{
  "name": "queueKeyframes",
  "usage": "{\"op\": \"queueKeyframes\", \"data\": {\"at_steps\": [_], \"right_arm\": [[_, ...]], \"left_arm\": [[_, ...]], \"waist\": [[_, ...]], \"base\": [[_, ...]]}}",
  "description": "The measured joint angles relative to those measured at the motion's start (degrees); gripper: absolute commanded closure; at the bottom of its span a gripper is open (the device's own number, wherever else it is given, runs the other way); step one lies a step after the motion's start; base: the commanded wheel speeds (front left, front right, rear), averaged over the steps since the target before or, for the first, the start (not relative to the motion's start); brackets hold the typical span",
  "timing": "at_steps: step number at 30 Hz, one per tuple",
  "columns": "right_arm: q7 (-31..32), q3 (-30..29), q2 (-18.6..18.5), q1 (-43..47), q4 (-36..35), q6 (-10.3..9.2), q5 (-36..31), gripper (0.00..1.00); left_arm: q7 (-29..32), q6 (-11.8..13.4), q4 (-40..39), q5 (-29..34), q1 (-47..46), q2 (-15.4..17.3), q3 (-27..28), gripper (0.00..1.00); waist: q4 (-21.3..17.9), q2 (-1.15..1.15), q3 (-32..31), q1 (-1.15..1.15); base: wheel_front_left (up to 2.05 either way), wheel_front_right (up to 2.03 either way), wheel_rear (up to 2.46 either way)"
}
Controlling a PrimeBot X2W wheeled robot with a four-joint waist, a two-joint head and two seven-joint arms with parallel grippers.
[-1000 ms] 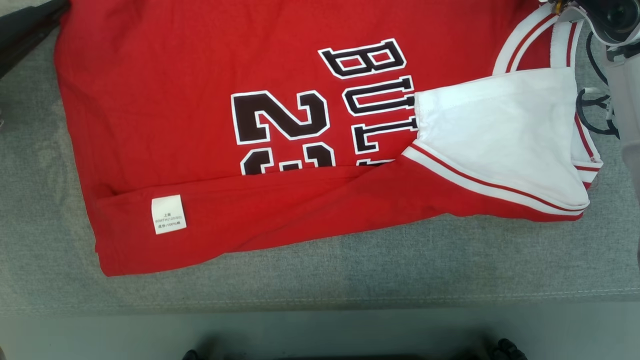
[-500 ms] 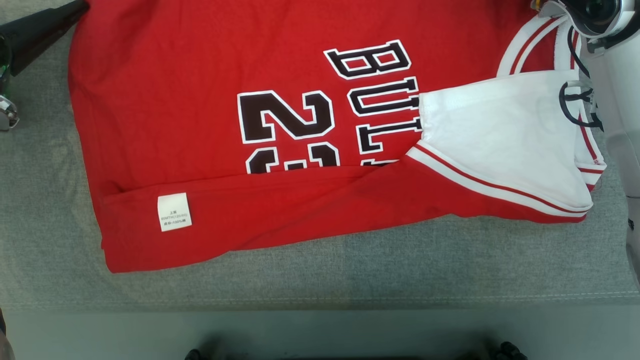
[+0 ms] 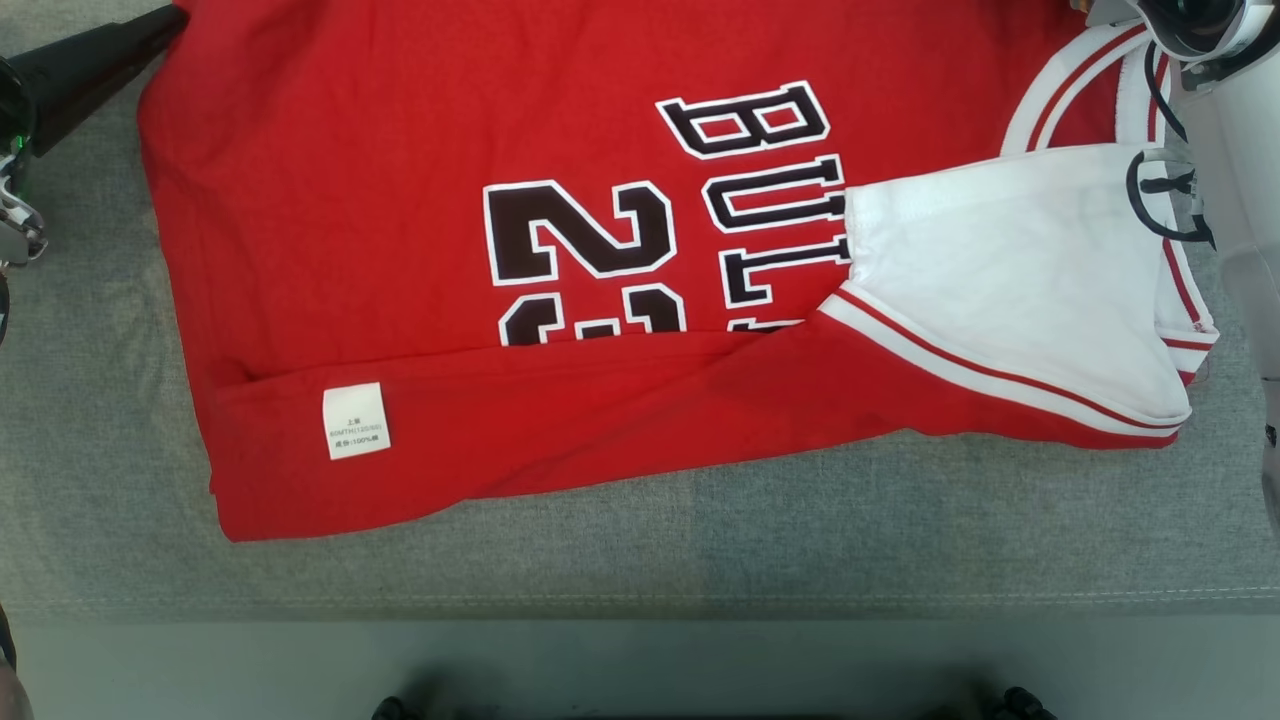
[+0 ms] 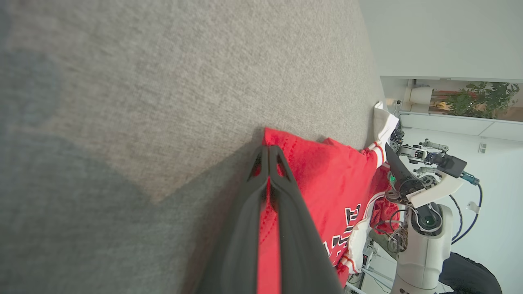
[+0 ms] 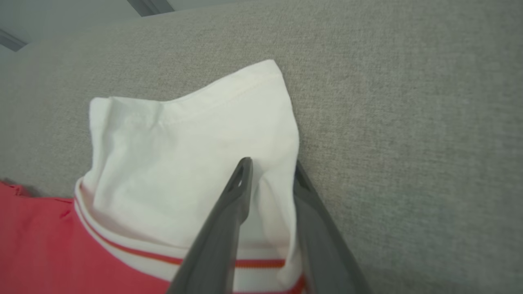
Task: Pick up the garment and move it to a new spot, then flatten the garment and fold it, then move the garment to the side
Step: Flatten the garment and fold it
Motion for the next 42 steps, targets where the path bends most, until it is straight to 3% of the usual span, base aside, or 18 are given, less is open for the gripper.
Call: {"op": "queueKeyframes", "data": {"at_steps": [2,3,4,6,24,31,42], "right_arm": [[0.00,0.13,0.00,-0.21,0.41,0.01,-0.10,0.61],[0.00,0.18,0.00,-0.34,0.56,0.02,-0.30,0.67],[0.00,0.20,0.01,-0.42,0.68,0.11,-0.34,0.75],[-0.13,0.22,0.00,-0.43,0.92,0.25,-0.41,1.00],[-5.12,0.01,0.18,-1.40,1.89,2.02,-0.94,1.00],[-8.13,-0.08,0.66,-1.20,1.66,3.64,-0.57,1.00],[-12.25,-0.09,0.60,2.92,-3.15,5.20,2.46,1.00]], "left_arm": [[0.00,-0.02,0.12,0.00,0.00,-0.05,-0.05,1.00],[0.00,-0.08,0.16,0.00,0.00,-0.08,-0.09,1.00],[0.00,-0.08,0.21,0.00,-0.01,-0.08,-0.11,1.00],[-0.02,-0.25,0.32,0.09,-0.01,-0.08,-0.13,1.00],[-2.22,-2.15,0.52,2.48,-0.75,0.54,0.73,1.00],[-3.10,-3.97,0.30,2.07,-1.20,0.34,1.48,1.00],[-3.64,-5.77,-1.44,0.75,2.20,0.49,2.45,1.00]], "waist": [[0.02,0.00,0.00,0.00],[0.04,0.00,-0.01,0.00],[0.05,0.00,-0.01,0.00],[0.06,0.00,-0.01,0.00],[-0.51,0.00,-0.79,0.00],[-0.64,0.00,-1.33,0.00],[-0.60,0.00,-3.36,0.00]], "base": [[0.00,0.00,0.00],[0.00,0.00,0.00],[0.00,0.00,0.00],[0.00,0.00,0.00],[0.00,0.00,0.00],[0.00,0.00,0.00],[0.00,0.00,0.00]]}}
